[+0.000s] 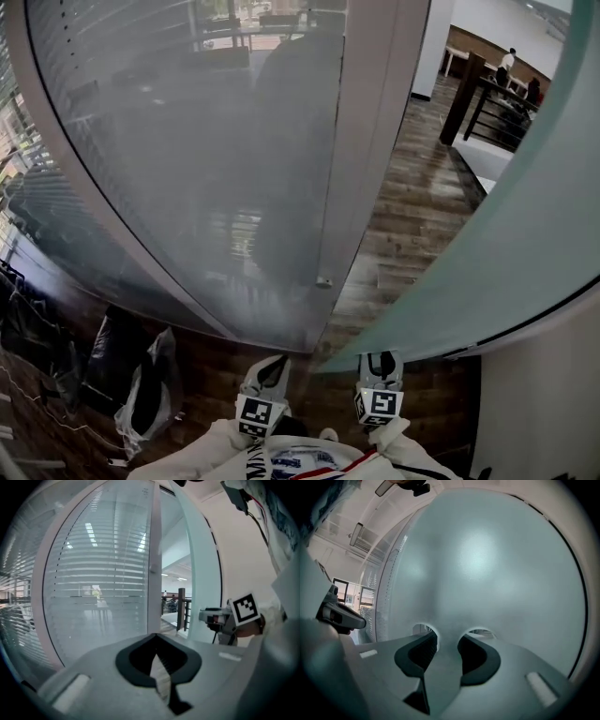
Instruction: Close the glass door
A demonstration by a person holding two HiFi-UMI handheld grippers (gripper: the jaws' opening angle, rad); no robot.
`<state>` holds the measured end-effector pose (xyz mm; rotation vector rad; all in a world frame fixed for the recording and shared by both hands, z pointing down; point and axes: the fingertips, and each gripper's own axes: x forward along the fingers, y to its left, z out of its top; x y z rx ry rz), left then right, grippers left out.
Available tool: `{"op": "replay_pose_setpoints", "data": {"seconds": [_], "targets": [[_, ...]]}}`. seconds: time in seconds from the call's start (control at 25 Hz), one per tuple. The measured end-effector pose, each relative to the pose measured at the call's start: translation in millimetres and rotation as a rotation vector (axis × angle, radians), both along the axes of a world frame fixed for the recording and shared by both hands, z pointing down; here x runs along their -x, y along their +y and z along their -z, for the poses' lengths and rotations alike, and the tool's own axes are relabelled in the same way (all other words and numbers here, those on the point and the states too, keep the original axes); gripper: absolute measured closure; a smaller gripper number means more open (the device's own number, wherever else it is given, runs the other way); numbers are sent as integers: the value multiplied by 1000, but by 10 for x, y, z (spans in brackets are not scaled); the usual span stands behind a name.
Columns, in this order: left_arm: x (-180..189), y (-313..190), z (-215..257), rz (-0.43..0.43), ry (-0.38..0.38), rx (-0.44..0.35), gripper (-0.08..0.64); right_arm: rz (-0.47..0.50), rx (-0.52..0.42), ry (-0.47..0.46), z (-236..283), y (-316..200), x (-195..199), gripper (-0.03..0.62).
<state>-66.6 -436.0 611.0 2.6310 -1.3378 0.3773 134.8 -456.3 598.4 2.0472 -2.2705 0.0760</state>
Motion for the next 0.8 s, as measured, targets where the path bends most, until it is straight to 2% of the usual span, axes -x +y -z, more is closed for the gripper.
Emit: {"op": "replay_pose_setpoints", "data": {"seconds": [0.24,0.44,0.56,0.8], "targets": [[46,-154,-80,-52,11,11,558,-75,2,5,-31,-133,-92,448],[95,-328,11,-76,33,16,558,-63,37,9,95,-268,-121,451],[30,-419,77,-110,53,7,558,-88,37,21,154,-328,-145,451],[-62,-545,-124,-135,65,15,558,-129,54,-4,-77,-446,-64,451]]}}
